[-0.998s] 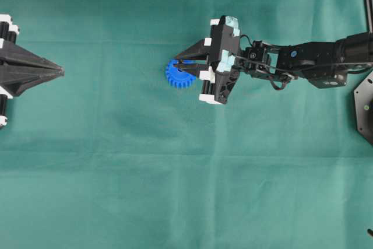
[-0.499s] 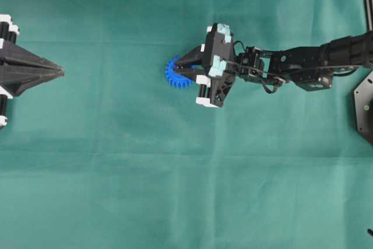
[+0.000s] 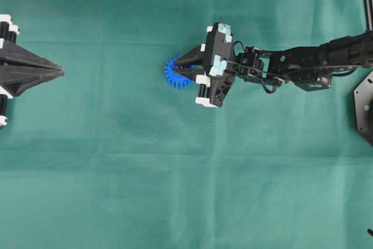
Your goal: Insert the shaft placed at a random location into the center hole of the small gear at another random location.
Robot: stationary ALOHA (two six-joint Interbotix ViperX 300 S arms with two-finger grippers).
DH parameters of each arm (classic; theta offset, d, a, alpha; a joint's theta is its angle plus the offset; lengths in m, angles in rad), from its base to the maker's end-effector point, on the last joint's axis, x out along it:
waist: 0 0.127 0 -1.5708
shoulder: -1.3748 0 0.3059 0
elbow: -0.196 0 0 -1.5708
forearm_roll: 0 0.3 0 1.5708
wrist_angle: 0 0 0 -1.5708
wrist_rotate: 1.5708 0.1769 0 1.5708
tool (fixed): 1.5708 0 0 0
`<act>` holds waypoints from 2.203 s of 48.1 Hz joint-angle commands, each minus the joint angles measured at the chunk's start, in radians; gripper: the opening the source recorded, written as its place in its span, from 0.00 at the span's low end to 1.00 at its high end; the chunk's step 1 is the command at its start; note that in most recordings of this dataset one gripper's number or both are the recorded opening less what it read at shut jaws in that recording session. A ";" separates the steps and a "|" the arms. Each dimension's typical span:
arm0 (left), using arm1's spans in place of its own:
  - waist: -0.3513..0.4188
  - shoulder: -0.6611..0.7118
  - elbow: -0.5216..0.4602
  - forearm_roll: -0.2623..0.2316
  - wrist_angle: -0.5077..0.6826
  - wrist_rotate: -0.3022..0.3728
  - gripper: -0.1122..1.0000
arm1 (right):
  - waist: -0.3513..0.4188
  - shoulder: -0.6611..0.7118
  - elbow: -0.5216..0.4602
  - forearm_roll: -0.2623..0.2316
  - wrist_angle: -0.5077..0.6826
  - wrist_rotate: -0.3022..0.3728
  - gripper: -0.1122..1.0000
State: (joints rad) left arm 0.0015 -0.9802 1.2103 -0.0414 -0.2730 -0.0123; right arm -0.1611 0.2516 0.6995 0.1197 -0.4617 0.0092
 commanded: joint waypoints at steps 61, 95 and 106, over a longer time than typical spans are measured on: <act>0.000 0.003 -0.011 -0.003 -0.003 0.000 0.10 | 0.014 -0.558 0.212 0.008 0.160 -0.029 0.80; 0.000 0.000 -0.009 -0.003 0.005 0.000 0.10 | 0.005 -1.078 0.515 0.009 0.327 -0.028 0.80; 0.000 0.002 -0.008 -0.003 0.008 0.000 0.10 | 0.000 -1.072 0.522 0.009 0.328 -0.028 0.80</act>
State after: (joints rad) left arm 0.0015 -0.9817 1.2118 -0.0430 -0.2608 -0.0107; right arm -0.1595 -0.8253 1.2349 0.1273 -0.1289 -0.0199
